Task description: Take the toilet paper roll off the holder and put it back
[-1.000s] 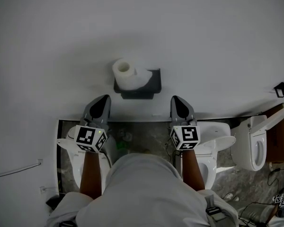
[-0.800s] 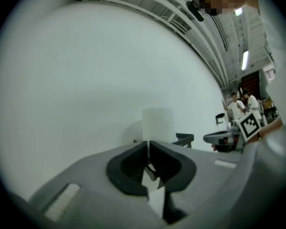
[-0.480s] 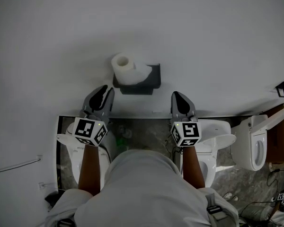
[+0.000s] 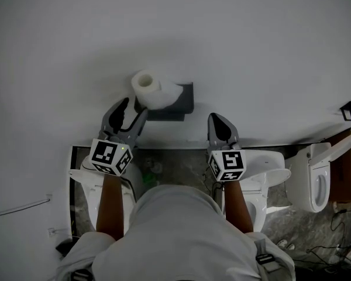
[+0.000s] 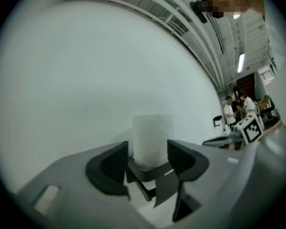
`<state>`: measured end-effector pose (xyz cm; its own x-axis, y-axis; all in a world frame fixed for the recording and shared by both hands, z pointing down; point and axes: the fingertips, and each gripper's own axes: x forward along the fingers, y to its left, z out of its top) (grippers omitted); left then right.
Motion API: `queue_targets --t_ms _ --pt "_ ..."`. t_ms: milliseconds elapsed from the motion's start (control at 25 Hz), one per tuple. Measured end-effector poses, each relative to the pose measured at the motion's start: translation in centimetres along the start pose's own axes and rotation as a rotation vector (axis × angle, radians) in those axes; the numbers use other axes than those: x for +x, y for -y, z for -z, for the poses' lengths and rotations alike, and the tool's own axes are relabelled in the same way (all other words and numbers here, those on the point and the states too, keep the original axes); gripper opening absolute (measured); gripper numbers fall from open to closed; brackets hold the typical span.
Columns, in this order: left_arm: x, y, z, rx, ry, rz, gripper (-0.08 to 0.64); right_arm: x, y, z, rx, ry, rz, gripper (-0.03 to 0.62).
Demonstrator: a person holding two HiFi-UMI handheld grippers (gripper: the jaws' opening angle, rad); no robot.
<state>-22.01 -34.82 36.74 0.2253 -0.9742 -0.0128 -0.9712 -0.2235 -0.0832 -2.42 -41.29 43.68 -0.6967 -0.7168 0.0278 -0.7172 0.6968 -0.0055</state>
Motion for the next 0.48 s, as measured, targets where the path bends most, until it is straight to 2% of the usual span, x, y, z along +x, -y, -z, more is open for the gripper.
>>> queue_targets --t_ms 200,480 --pt "1.4 -0.1 0.0 -0.016 0.004 0.007 0.264 0.6 0.6 0.4 -0.002 -0.01 -0.009 -0.001" --pt "3.1 0.3 -0.4 0.004 0.001 0.034 0.288 1.4 1.5 0.9 -0.001 -0.022 -0.015 -0.002"
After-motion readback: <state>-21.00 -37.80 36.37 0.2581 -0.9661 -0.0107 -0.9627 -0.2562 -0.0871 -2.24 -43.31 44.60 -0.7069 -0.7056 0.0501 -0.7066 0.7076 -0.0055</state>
